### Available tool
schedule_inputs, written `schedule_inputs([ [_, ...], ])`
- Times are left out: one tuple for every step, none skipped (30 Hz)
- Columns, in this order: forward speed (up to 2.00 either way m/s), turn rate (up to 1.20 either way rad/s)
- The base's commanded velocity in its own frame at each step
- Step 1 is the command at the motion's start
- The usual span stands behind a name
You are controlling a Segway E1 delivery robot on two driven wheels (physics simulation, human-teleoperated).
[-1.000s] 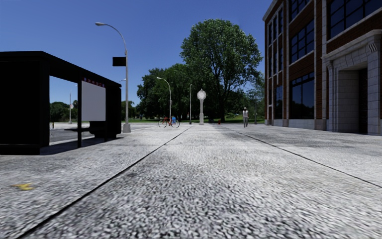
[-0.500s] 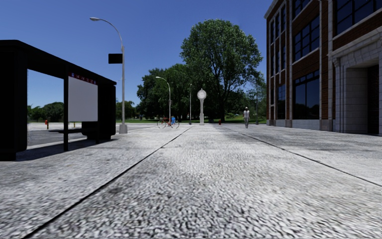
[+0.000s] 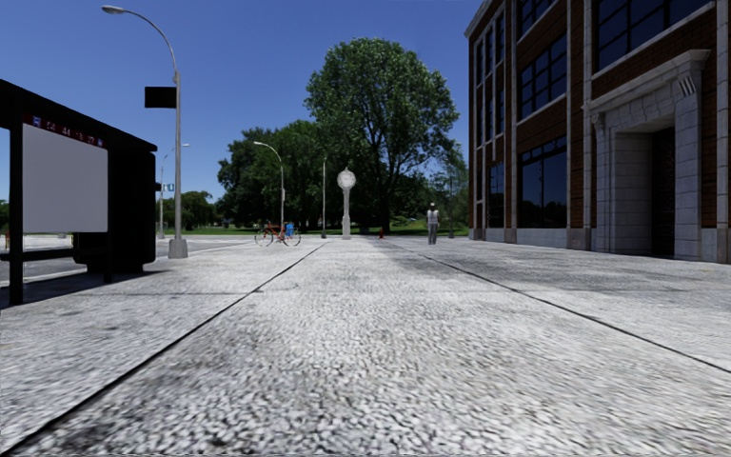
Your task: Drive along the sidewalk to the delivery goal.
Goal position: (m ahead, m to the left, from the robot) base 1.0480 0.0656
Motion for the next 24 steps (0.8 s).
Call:
schedule_inputs([
  [1.32,0.0],
  [1.32,0.0],
  [1.32,0.0],
  [1.32,0.0],
  [1.32,0.0],
  [1.32,0.0],
  [1.32,0.0],
  [1.32,0.0],
  [1.32,0.0],
  [1.32,0.0],
  [1.32,0.0],
  [1.32,0.0],
  [1.32,0.0],
  [1.32,0.0],
  [1.32,0.0],
  [1.32,0.0],
  [1.32,0.0],
  [1.32,0.0],
  [1.29,0.0],
  [1.29,0.0],
  [1.06,0.0],
  [0.0,0.0],
  [0.0,0.0],
  [0.0,0.0],
])
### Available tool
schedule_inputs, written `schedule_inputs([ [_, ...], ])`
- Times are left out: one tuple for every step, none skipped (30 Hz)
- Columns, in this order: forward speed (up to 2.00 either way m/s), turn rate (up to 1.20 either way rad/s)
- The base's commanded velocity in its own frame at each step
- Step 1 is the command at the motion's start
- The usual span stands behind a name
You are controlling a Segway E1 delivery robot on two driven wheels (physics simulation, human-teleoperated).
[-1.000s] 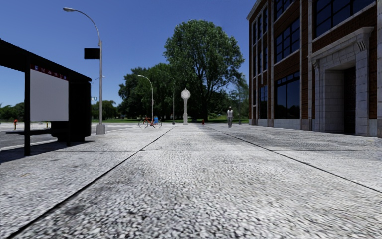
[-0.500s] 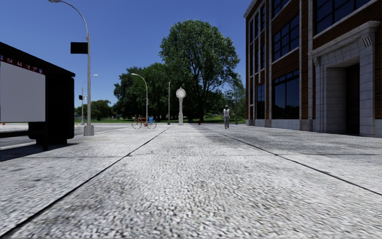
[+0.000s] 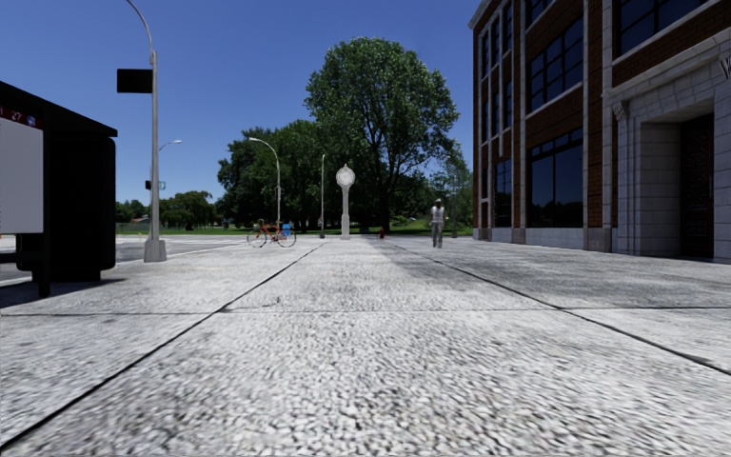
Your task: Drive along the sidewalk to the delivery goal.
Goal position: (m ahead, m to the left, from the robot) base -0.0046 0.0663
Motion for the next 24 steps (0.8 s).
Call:
schedule_inputs([
  [0.0,0.0],
  [0.0,0.0],
  [0.0,0.0],
  [0.0,0.0],
  [0.0,0.0],
  [0.0,0.0],
  [0.0,0.0],
  [0.0,0.0],
  [0.0,0.0],
  [0.0,0.0],
  [0.0,0.0],
  [0.0,0.0],
  [0.0,0.0],
  [0.0,0.0],
  [0.0,0.0],
  [0.0,0.0],
  [0.0,0.0],
  [0.0,0.0],
  [0.0,0.0],
  [0.0,0.0],
  [0.0,0.0],
  [0.0,0.0],
  [0.0,0.0],
  [0.0,0.0],
])
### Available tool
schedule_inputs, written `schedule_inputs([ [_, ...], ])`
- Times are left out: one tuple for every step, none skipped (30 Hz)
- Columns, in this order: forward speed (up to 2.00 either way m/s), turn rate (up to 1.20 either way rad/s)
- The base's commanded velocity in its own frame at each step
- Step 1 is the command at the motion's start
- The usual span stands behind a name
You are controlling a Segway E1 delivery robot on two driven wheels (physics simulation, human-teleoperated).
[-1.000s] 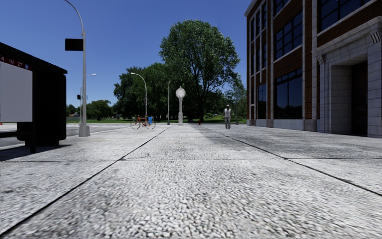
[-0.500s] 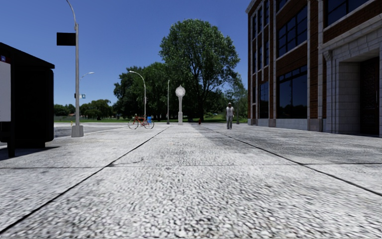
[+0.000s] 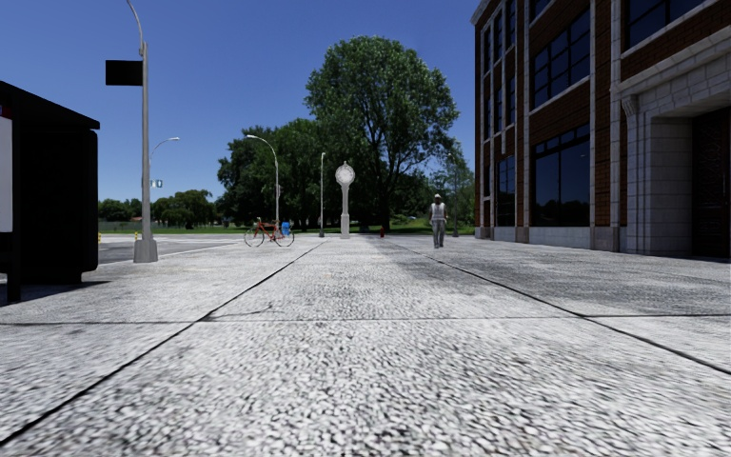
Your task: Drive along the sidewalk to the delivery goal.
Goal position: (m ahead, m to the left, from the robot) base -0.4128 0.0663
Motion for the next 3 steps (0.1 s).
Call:
schedule_inputs([
  [0.0,0.0],
  [0.0,0.0],
  [0.0,0.0],
])
